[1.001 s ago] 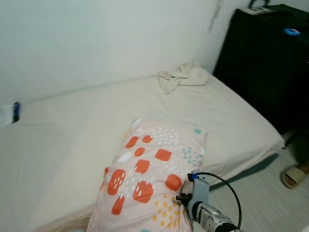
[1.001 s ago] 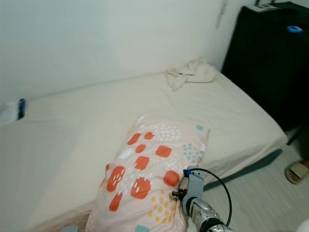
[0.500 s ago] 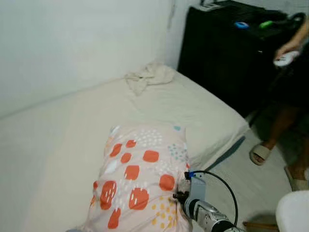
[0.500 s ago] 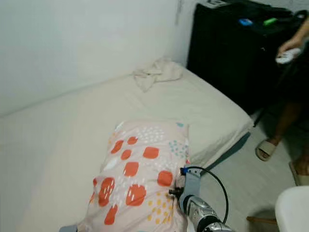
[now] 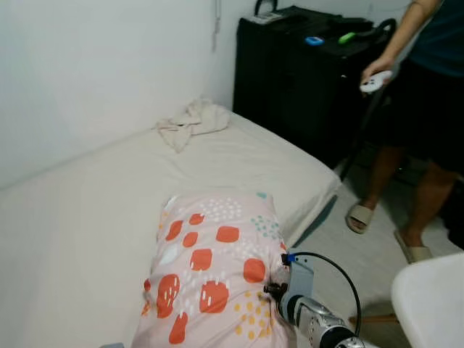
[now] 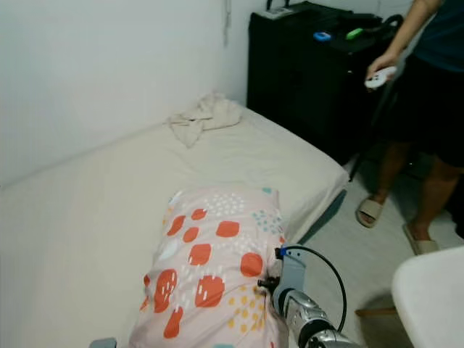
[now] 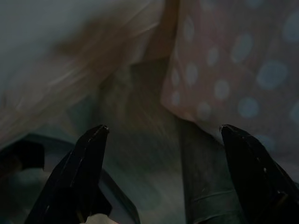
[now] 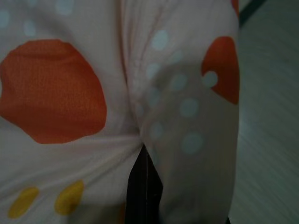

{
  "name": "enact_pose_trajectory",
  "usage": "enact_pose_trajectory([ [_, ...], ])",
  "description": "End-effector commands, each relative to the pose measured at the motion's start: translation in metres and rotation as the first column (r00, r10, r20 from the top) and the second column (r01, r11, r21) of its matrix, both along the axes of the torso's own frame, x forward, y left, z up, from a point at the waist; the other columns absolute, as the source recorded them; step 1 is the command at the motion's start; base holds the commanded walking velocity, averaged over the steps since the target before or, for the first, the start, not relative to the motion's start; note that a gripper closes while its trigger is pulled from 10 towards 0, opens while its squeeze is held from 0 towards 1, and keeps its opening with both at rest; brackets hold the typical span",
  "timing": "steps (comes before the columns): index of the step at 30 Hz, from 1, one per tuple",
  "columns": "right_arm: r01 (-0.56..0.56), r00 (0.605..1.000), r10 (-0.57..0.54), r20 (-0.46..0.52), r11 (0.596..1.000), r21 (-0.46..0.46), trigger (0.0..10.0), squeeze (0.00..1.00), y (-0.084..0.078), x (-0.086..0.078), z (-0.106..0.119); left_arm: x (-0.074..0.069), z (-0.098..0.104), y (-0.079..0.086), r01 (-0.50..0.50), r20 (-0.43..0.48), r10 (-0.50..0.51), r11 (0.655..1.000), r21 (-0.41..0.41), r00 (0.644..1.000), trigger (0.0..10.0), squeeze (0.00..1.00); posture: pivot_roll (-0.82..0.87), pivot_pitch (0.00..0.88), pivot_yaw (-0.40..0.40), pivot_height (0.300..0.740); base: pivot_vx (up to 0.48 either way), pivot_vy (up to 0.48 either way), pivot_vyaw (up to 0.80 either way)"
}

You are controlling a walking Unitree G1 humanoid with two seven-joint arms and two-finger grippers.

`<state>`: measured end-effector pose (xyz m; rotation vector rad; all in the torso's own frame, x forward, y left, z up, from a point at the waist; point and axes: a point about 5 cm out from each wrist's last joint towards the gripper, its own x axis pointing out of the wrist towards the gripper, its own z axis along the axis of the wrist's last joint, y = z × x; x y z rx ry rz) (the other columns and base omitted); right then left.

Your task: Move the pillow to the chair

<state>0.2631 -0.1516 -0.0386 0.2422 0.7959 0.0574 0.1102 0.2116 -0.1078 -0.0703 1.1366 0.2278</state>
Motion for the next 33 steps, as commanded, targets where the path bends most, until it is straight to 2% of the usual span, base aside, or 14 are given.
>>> enact_pose_trajectory([
  [1,0.057,0.998,-0.058,-0.005,0.997,-0.044,10.0,0.0,-0.017,-0.001,0.0,-0.005,-0.002,-0.002,0.004,-0.02,-0.004,1.0,-0.008,1.0,10.0,0.0,0.01,0.029,-0.027,0.74,0.0,0.0,-0.72],
  [19,0.035,0.999,-0.037,-0.038,0.998,-0.049,10.0,0.0,-0.015,-0.009,-0.006,-0.002,-0.002,-0.005,0.0,-0.008,-0.001,1.0,-0.017,1.0,10.0,0.0,0.01,0.033,-0.03,0.74,0.0,0.0,-0.72],
  [22,0.01,0.997,-0.014,-0.07,0.998,-0.067,10.0,0.0,-0.016,-0.017,-0.012,-0.002,-0.002,-0.007,-0.004,-0.006,0.004,1.0,-0.019,1.0,10.0,0.0,0.02,0.033,-0.035,0.74,0.0,0.0,-0.72],
  [25,-0.027,0.991,0.013,-0.134,0.994,-0.105,10.0,0.0,-0.019,-0.034,-0.023,-0.001,-0.002,-0.008,-0.01,-0.002,0.01,1.0,-0.024,1.0,10.0,0.0,0.02,0.031,-0.042,0.74,0.0,0.0,-0.72],
  [26,-0.027,0.991,0.013,-0.134,0.994,-0.105,10.0,0.0,-0.019,-0.034,-0.023,-0.001,-0.002,-0.008,-0.01,-0.002,0.01,1.0,-0.024,1.0,10.0,0.0,0.02,0.031,-0.042,0.74,0.0,0.0,-0.72],
  [28,-0.082,0.978,0.056,-0.2,0.989,-0.126,10.0,0.0,-0.019,-0.052,-0.034,-0.002,-0.002,-0.009,-0.015,-0.001,0.015,1.0,-0.027,1.0,10.0,0.0,0.03,0.031,-0.049,0.74,0.0,0.0,-0.72],
  [32,-0.153,0.963,0.116,-0.242,0.978,-0.14,10.0,0.0,-0.016,-0.063,-0.04,-0.002,-0.002,-0.01,-0.017,-0.001,0.017,0.999,-0.027,1.0,10.0,0.0,0.03,0.03,-0.049,0.74,0.0,0.0,-0.72],
  [33,-0.204,0.95,0.158,-0.27,0.967,-0.152,10.0,0.0,-0.015,-0.07,-0.044,-0.003,-0.002,-0.01,-0.018,-0.002,0.018,0.999,-0.028,1.0,10.0,0.0,0.03,0.029,-0.051,0.74,0.0,0.0,-0.72],
])
